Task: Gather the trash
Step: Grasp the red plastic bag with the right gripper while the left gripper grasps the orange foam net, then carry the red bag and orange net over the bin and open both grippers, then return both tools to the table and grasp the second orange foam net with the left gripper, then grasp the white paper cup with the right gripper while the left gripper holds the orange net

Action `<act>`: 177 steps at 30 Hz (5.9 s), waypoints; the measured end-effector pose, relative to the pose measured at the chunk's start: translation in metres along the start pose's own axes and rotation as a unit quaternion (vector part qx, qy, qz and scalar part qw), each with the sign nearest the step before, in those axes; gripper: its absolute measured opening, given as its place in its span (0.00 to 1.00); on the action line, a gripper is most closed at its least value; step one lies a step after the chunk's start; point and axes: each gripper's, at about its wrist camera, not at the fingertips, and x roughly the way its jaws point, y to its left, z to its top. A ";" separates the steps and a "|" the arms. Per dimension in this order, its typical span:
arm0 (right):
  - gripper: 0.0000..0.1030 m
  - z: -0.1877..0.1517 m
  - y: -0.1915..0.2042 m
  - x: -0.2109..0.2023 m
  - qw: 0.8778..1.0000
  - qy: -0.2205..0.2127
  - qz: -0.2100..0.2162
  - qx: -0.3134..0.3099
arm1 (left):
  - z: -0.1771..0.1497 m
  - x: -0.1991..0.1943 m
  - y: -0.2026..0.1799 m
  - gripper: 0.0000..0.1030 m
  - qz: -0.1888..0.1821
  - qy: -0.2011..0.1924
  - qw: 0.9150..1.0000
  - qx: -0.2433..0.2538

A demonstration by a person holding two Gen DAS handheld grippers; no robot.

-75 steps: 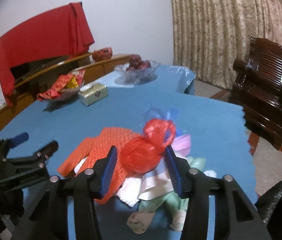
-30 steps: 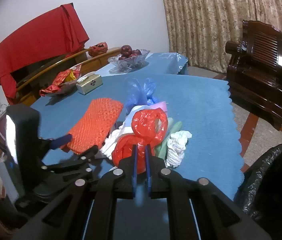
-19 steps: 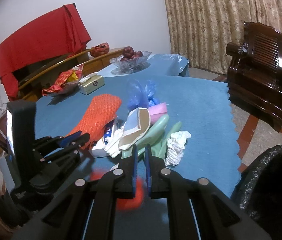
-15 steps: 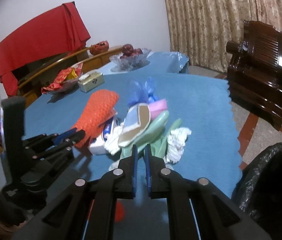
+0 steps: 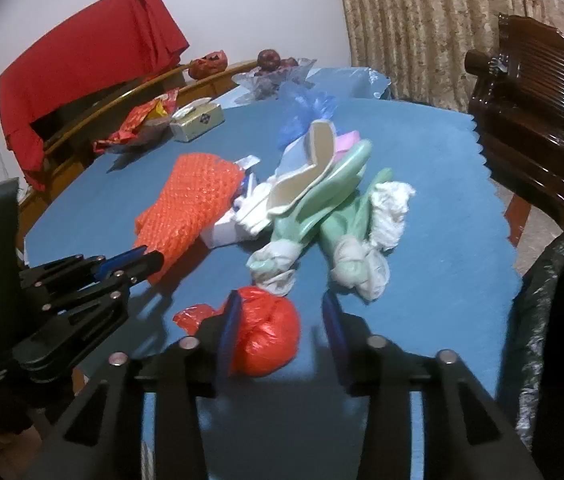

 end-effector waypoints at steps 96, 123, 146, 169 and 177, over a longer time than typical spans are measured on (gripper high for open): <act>0.95 0.048 -0.069 -0.091 0.979 -0.157 -0.123 0.050 | 0.083 -0.075 -0.008 0.89 0.004 -0.121 0.993 -0.013; 0.51 0.086 -0.023 0.036 0.992 -0.103 -0.077 0.007 | 0.037 0.045 0.078 0.52 0.057 -0.003 0.997 -0.060; 0.15 0.092 -0.016 0.023 0.994 -0.106 -0.036 -0.010 | 0.061 -0.001 0.061 0.11 0.025 -0.050 0.996 -0.072; 0.15 0.081 -0.033 -0.077 0.983 -0.171 -0.064 0.011 | 0.084 -0.060 -0.034 0.11 -0.069 -0.086 0.994 -0.022; 0.15 0.065 -0.053 -0.110 0.979 -0.183 -0.088 0.030 | 0.085 -0.076 -0.079 0.11 -0.108 -0.094 0.990 0.006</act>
